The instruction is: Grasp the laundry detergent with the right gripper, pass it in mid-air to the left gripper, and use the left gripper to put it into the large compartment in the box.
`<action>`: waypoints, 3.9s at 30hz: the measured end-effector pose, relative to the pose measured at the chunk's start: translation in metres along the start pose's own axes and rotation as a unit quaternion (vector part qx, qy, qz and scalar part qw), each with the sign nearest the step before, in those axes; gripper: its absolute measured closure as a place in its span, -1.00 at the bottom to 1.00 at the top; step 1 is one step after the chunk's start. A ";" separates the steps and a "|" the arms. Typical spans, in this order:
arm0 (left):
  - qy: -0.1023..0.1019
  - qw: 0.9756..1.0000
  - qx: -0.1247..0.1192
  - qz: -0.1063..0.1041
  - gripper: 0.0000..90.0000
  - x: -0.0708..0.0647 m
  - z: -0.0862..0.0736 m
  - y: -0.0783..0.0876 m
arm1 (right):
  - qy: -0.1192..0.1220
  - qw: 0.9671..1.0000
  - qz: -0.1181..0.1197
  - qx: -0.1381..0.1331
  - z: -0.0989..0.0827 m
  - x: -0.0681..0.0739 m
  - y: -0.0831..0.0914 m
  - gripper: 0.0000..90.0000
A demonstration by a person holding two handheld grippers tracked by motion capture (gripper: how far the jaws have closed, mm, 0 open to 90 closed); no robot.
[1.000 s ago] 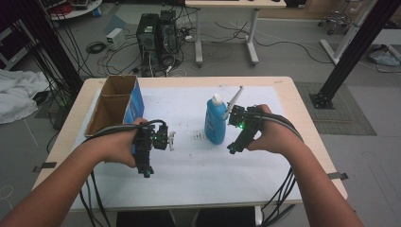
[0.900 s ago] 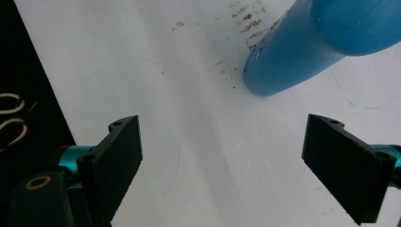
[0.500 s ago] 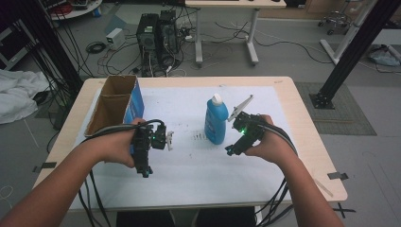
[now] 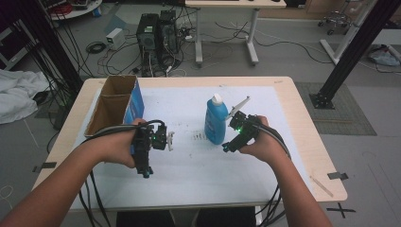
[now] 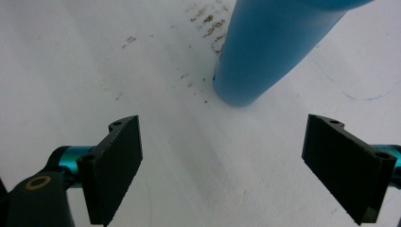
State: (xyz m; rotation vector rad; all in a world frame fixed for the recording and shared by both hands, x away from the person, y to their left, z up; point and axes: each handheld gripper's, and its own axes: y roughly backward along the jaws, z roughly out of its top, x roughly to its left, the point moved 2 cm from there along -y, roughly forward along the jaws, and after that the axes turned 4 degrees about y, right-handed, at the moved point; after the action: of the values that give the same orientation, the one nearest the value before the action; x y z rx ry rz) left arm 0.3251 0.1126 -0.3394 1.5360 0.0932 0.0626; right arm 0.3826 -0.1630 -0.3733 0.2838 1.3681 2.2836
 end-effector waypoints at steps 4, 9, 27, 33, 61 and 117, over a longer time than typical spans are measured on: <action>-0.002 1.000 -0.001 -0.001 -0.79 0.000 -0.001 0.000 | -0.011 1.000 -0.006 -0.004 0.002 -0.003 -0.006 -0.73; 0.001 1.000 -0.003 -0.001 -0.79 -0.001 -0.002 0.000 | -0.030 0.999 -0.016 -0.020 0.005 -0.006 -0.014 -0.73; 0.010 1.000 -0.007 0.000 -0.79 -0.003 -0.013 0.002 | -0.088 0.986 -0.079 -0.121 0.006 -0.009 -0.049 -0.73; 0.011 1.000 -0.009 0.002 -0.79 -0.004 -0.016 0.002 | -0.098 0.979 -0.099 -0.149 0.006 -0.008 -0.055 -0.73; 0.016 1.000 -0.010 -0.001 -0.79 -0.005 -0.023 0.001 | -0.110 0.961 -0.141 -0.213 0.012 -0.003 -0.068 -0.61; 0.014 1.000 -0.012 -0.004 -0.79 0.000 -0.020 -0.002 | -0.122 0.948 -0.149 -0.252 0.015 -0.004 -0.070 -0.03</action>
State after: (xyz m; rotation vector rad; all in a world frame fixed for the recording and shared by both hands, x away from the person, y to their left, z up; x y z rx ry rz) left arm 0.3231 0.1327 -0.3418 1.5114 0.1198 0.0784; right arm 0.4112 -0.1255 -0.4272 0.1669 0.6238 2.1605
